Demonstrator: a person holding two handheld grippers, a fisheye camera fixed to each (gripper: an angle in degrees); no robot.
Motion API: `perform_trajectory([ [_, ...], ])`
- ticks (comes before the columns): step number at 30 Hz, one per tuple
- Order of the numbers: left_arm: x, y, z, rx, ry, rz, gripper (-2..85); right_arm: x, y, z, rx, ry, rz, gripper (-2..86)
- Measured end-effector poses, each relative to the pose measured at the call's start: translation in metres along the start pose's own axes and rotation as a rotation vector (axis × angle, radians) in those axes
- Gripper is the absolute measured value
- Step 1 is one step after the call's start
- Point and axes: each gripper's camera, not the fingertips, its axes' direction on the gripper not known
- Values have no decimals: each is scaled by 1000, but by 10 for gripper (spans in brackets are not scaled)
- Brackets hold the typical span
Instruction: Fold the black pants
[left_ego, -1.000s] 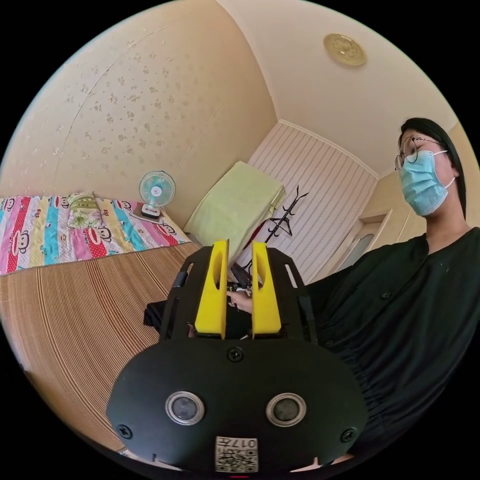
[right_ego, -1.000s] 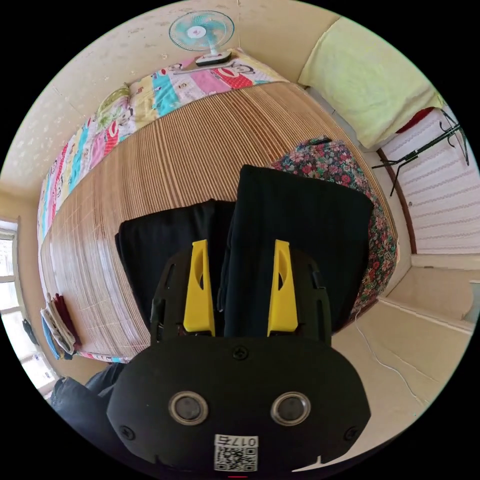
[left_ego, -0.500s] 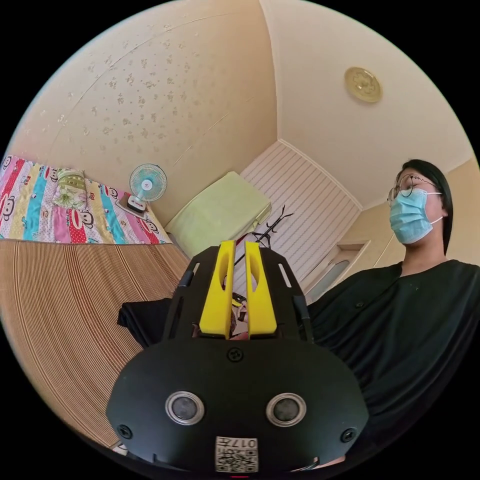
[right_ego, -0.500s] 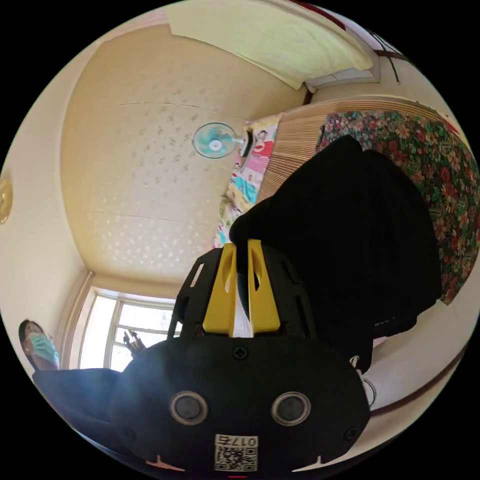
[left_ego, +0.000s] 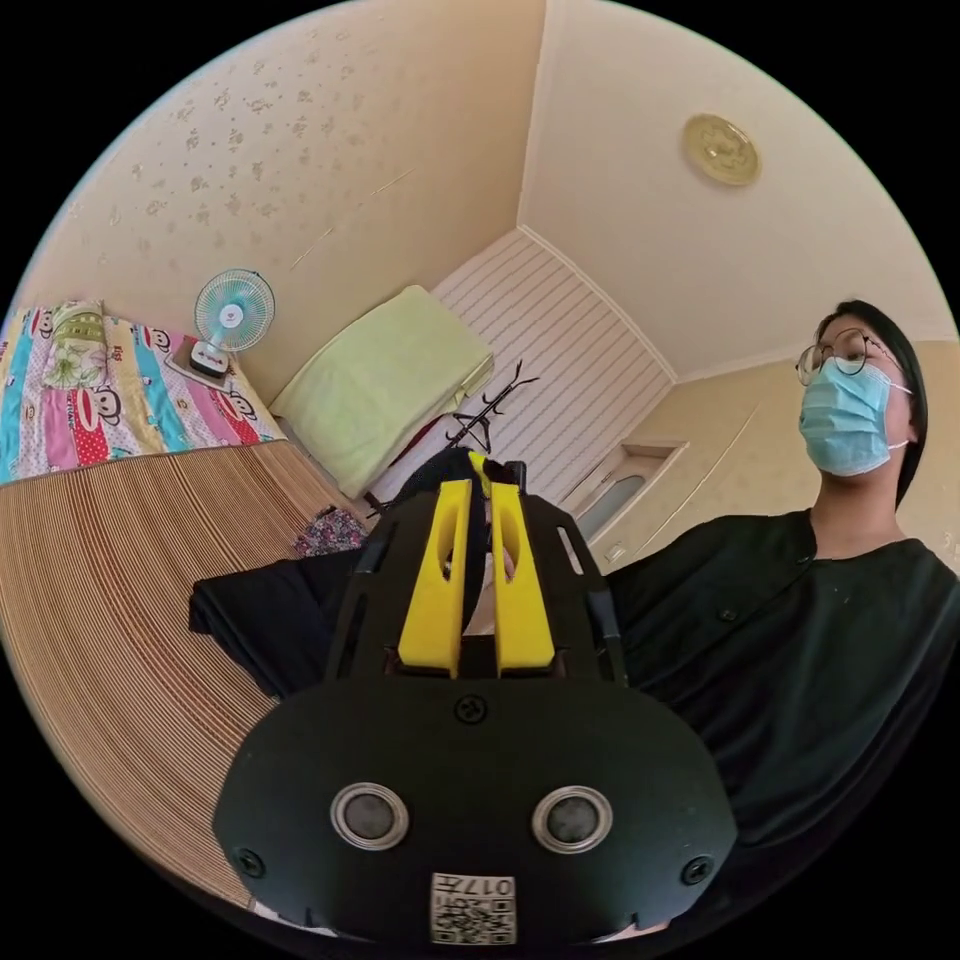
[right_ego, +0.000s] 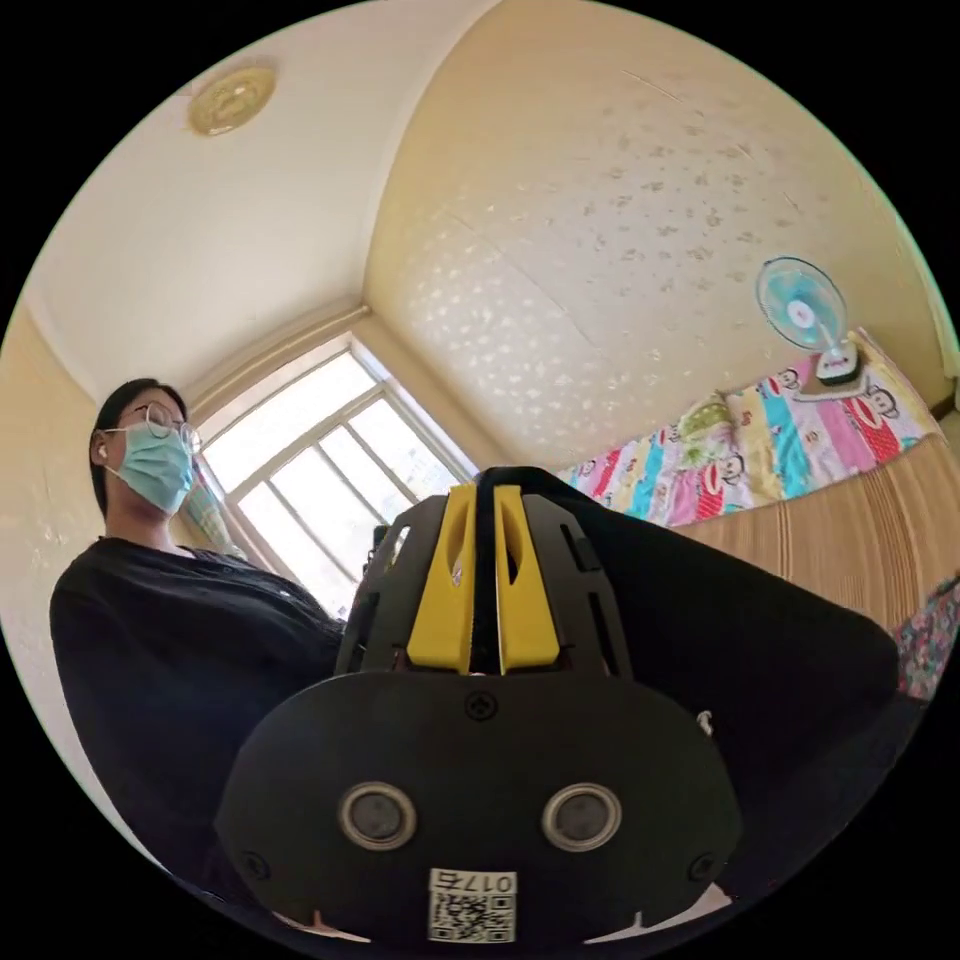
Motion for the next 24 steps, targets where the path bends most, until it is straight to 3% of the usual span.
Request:
perform_trajectory([
  [7, 26, -17, -75, 45, -75, -132, 129, -61, -38, 94, 87, -497, -136, 28],
  [11, 48, -44, -139, 170, -79, -162, 175, -114, -50, 145, 96, -784, -227, 27],
  [13, 57, -50, -170, 269, -13, -146, 183, -134, -54, 154, 90, -848, -262, 27],
  [16, 57, -55, -217, 363, -54, -198, 171, -155, -55, 150, 126, -909, -265, 25],
  [20, 31, -54, -262, 471, 164, -281, 24, -163, -53, 135, 160, -915, -241, 24],
  [22, 42, -67, -273, 424, 154, -256, 2, -161, -55, 129, 168, -875, -220, 24],
  [24, 85, -95, -286, 312, 62, -104, -5, -153, -59, 122, 186, -864, -207, 25],
])
